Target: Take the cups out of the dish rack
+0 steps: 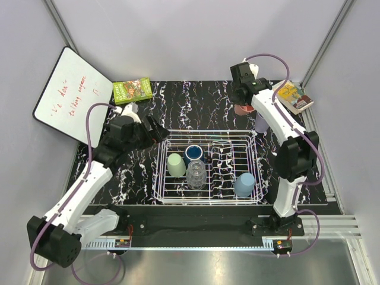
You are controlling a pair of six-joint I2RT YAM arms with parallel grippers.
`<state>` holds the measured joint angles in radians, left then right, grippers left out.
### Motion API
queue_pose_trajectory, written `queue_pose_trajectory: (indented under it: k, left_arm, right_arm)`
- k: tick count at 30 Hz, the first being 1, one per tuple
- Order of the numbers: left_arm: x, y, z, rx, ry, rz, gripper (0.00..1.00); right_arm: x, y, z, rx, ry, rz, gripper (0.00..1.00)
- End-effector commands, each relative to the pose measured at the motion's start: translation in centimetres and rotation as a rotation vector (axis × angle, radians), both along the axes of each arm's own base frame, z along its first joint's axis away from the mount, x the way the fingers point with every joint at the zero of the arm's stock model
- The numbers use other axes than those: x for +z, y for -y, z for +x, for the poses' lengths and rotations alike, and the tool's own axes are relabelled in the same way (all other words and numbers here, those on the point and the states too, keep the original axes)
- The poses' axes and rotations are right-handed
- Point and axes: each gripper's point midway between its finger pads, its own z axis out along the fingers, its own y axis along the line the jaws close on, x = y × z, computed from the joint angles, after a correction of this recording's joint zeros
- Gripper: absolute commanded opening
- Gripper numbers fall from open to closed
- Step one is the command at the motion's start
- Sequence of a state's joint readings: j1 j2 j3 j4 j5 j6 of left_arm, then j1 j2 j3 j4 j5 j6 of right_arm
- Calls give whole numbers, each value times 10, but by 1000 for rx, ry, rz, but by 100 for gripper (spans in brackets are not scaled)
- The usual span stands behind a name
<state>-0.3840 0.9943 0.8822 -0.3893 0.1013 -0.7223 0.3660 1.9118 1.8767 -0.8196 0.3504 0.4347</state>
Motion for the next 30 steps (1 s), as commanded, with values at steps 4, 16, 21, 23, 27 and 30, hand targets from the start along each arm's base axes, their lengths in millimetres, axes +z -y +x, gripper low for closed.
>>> queue_pose_trajectory:
  k: [4,16,21,23,27,30]
  left_arm:
    - [1,5,4,-26,6,5,94]
    - [-16,18,5,-56,-53,15,94]
    - [-20,19,4,-63,-63,21,93]
    - [-21,20,4,-62,-66,24,93]
    - [-23,21,4,-67,-73,23,93]
    - [-24,22,5,-69,-79,24,93]
  right_arm:
    - [-20,-8,7,8,-53,39,0]
    - [-74,13,2,-37,-218,-10,0]
    - [-93,15,0,-38,-267,-13,0]
    - [-102,12,-2,-28,-299,-3,0]
    - [-110,11,-3,-23,-324,5,0]
    - [-113,10,-3,-16,-339,7,0]
